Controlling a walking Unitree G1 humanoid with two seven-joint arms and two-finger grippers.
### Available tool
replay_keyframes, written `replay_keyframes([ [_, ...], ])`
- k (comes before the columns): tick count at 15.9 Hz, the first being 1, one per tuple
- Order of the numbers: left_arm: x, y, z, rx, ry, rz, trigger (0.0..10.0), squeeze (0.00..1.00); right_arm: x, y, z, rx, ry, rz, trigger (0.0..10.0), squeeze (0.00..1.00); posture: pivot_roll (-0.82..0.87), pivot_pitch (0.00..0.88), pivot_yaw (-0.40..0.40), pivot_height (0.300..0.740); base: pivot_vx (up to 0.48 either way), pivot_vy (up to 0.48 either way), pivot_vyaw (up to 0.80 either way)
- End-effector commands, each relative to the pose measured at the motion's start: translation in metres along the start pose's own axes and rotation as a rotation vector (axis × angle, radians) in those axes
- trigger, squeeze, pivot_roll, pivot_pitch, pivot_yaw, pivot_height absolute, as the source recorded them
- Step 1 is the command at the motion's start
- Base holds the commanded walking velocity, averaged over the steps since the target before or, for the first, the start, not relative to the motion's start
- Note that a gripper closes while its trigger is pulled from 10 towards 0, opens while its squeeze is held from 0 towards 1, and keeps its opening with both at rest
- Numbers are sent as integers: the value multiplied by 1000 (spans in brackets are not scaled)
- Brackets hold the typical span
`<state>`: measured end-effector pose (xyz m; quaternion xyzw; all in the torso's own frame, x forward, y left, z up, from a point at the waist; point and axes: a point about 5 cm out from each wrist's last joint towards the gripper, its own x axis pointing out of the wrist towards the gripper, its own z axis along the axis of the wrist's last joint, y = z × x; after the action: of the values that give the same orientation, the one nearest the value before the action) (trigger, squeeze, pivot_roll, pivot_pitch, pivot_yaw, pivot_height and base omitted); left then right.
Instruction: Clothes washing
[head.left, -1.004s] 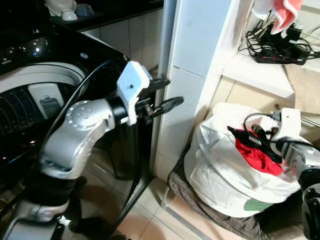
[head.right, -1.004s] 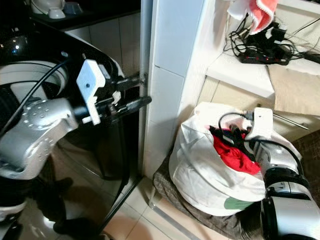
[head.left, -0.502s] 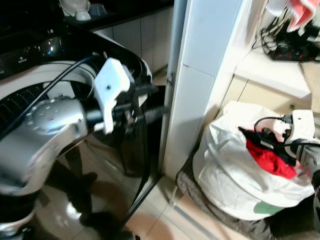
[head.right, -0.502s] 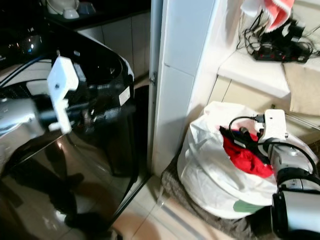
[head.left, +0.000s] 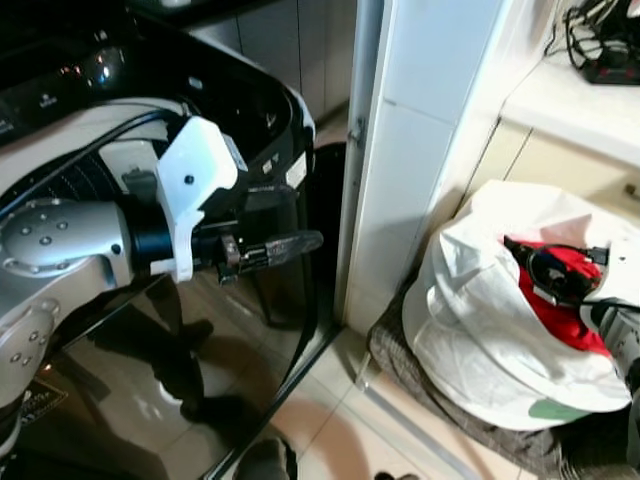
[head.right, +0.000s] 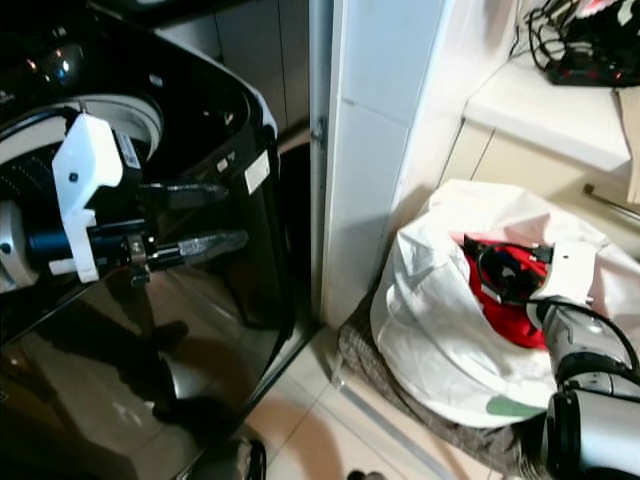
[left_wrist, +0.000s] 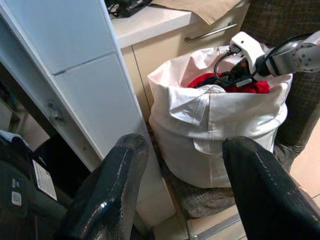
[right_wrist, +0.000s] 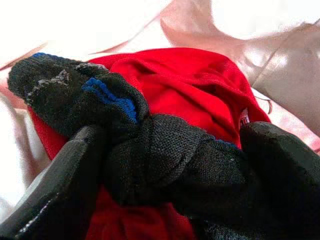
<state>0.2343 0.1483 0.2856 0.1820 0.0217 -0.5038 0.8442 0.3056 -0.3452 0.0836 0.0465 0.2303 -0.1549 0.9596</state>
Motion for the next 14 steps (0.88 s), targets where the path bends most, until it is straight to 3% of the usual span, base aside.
replay_keyframes([
  [1,-3,-4,1,-1,13,-14,10000,0,-1,0,-8,28,25,0,9647,0,389,210,30,740,0,0,0],
  [2,-3,-6,2,-12,13,-33,10000,0,0,1,-9,37,27,9,1451,0,389,210,30,740,0,0,0],
  [3,-3,-8,2,-20,15,-52,10000,0,0,2,-8,53,25,17,0,0,384,204,27,740,0,0,0],
  [14,2,-12,0,-47,9,-67,10000,0,0,3,0,40,29,75,0,0,342,182,11,740,0,0,0],
])
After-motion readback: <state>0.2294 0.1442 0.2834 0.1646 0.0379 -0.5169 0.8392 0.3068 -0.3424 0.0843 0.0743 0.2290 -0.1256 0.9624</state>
